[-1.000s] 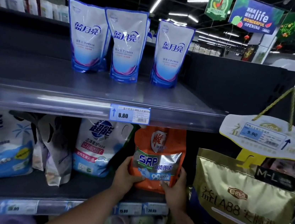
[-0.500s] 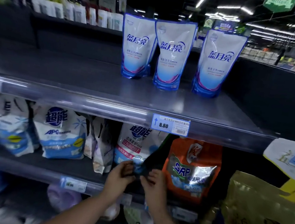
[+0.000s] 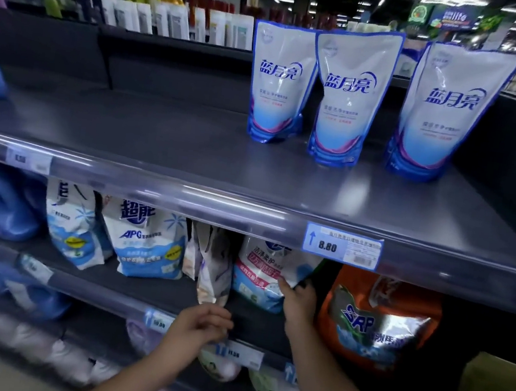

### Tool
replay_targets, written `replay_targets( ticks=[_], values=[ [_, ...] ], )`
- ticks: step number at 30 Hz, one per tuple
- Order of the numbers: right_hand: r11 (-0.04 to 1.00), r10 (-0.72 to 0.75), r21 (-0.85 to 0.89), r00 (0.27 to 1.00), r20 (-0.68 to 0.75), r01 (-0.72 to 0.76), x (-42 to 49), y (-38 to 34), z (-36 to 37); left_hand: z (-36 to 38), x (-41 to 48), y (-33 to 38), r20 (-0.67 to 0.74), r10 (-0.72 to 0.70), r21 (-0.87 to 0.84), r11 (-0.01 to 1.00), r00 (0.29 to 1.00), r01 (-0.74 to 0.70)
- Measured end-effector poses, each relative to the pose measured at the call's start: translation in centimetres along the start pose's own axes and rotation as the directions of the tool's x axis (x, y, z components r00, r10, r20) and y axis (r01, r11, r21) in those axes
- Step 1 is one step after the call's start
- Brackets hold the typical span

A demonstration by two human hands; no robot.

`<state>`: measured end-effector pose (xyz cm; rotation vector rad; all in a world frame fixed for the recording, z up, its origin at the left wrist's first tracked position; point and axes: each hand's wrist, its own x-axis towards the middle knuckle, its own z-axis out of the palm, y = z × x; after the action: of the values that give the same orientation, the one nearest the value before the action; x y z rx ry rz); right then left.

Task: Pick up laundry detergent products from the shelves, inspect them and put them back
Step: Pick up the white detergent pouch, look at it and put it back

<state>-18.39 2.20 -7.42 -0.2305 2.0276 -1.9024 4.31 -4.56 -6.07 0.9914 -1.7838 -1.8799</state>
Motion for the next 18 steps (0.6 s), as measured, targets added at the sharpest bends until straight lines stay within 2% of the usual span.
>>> replay_targets(
  ticks=[2,6,11,15,18],
  values=[
    [0.999,0.03,0.034,0.999,-0.033,-0.029,-0.5,-0.1,0.2,-0.4,0.2,-0.1,-0.022,-0.005,-0.015,1.0,1.0,0.005],
    [1.0,0.008,-0.014,0.995,-0.101,-0.009,-1.9,-0.2,0.1,-1.2,0.6,-0.1,-0.053,0.018,-0.037,0.999,0.998,-0.02],
    [0.997,-0.03,-0.07,0.991,-0.133,0.021,-3.5,-0.5,-1.1,-2.2,1.2,1.4,-0.03,0.115,0.003,0.993,0.993,-0.115],
    [0.998,-0.008,-0.06,0.996,-0.089,0.003,-5.1,-0.4,-2.7,-2.5,1.3,1.4,0.017,0.158,0.078,0.984,0.987,-0.159],
    [0.999,0.007,-0.041,0.998,-0.066,-0.01,-7.4,-0.9,-3.9,-2.1,0.3,1.3,0.055,0.172,0.075,0.982,0.984,-0.176]
  ],
)
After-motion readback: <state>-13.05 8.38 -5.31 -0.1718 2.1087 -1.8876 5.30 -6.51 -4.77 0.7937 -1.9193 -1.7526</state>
